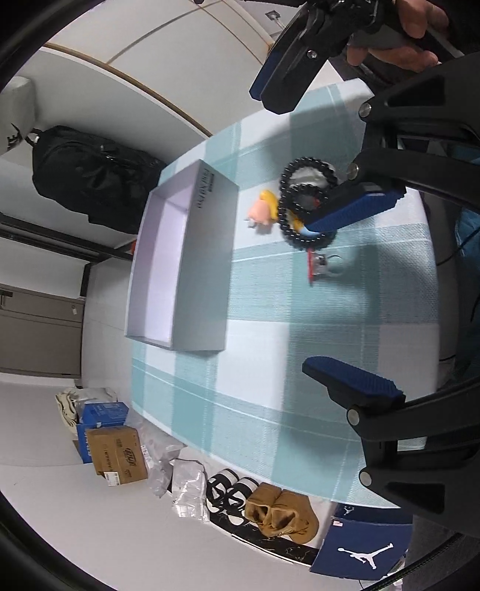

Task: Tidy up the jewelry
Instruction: 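Move both grippers back from the box toward the remaining items, then grasp the clear ring case with red lid with the left gripper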

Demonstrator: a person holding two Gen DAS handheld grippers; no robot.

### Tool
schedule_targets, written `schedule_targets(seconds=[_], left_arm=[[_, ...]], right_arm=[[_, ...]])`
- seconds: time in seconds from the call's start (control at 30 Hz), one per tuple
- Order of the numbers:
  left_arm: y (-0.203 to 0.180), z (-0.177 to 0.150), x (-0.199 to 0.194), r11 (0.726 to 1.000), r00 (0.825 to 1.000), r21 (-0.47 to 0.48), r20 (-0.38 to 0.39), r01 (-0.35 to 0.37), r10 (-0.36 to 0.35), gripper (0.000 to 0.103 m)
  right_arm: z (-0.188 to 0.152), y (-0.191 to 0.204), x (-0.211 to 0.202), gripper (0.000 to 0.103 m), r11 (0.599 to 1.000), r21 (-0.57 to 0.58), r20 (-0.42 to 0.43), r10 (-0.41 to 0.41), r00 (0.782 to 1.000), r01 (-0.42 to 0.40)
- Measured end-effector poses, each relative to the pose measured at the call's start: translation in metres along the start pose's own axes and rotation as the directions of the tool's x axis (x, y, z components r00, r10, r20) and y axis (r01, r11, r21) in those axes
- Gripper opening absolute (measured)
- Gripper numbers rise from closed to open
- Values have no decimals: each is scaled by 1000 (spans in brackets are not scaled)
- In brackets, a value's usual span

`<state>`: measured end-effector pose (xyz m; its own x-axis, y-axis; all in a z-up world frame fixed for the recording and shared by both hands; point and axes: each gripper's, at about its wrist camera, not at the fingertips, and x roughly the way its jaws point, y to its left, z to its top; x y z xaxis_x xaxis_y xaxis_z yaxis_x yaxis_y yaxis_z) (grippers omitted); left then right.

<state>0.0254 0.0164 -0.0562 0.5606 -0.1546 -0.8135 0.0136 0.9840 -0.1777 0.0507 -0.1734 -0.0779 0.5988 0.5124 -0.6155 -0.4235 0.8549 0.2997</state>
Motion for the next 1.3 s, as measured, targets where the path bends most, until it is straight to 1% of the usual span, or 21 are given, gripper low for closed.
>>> schedule_targets(seconds=[0.1,0.17,0.33,0.43,0.57,0.6,0.63,0.67,0.7,0.77,0.83,0.93,1.03,1.1,1.13,1.3], left_arm=[[-2,0,4,1000,1000,2,-12,-12,12,65],[-2,-1,6,1000,1000,10,-22,-16,17,65],[1,-4,15,1000,998,6,-67,17,-17,65],[4,-4,20,999,995,-15,-89,36,-37,65],[5,-4,28,997,991,-38,-114,65,-69,64],[3,-3,29,997,990,-39,-117,70,-74,61],[2,-2,31,996,989,-39,-122,78,-83,51],[1,-2,32,996,988,-36,-126,80,-84,46],[0,-2,32,997,990,-28,-121,74,-77,45],[-2,-1,33,995,988,-34,-121,96,-100,44],[-2,0,34,995,987,-31,-119,100,-103,42],[-3,1,36,995,988,-23,-118,95,-97,29],[-3,1,36,995,989,-28,-113,92,-94,29],[-3,2,37,995,989,-28,-114,94,-97,21],[-3,3,38,994,987,-33,-119,107,-110,17],[-3,4,38,993,986,-38,-125,110,-114,16]], right_arm=[[-4,-1,2,103,1000,4,-16,-30,999,30],[-4,-3,4,103,1000,15,-23,-25,999,25],[-5,-6,5,103,999,11,-26,-44,999,44],[-5,-7,7,103,999,12,-39,-39,998,40],[-5,-5,10,103,999,-5,-48,-53,997,53],[-5,-4,11,103,998,-8,-49,-55,997,55],[-6,-4,11,103,998,-12,-49,-60,997,59],[-6,-4,12,103,998,-15,-50,-65,997,64],[-5,-4,13,103,998,-16,-52,-68,996,68],[-6,-5,14,103,997,-16,-54,-73,996,72],[-6,-5,15,103,998,-9,-61,-63,996,63],[-5,-5,17,103,998,-9,-68,-64,996,63],[-5,-5,18,103,998,-8,-73,-62,995,62],[-5,-5,19,103,998,-10,-78,-65,995,65],[-5,-5,20,103,998,-13,-80,-69,994,68],[-5,-7,23,103,997,-5,-86,-75,994,74]])
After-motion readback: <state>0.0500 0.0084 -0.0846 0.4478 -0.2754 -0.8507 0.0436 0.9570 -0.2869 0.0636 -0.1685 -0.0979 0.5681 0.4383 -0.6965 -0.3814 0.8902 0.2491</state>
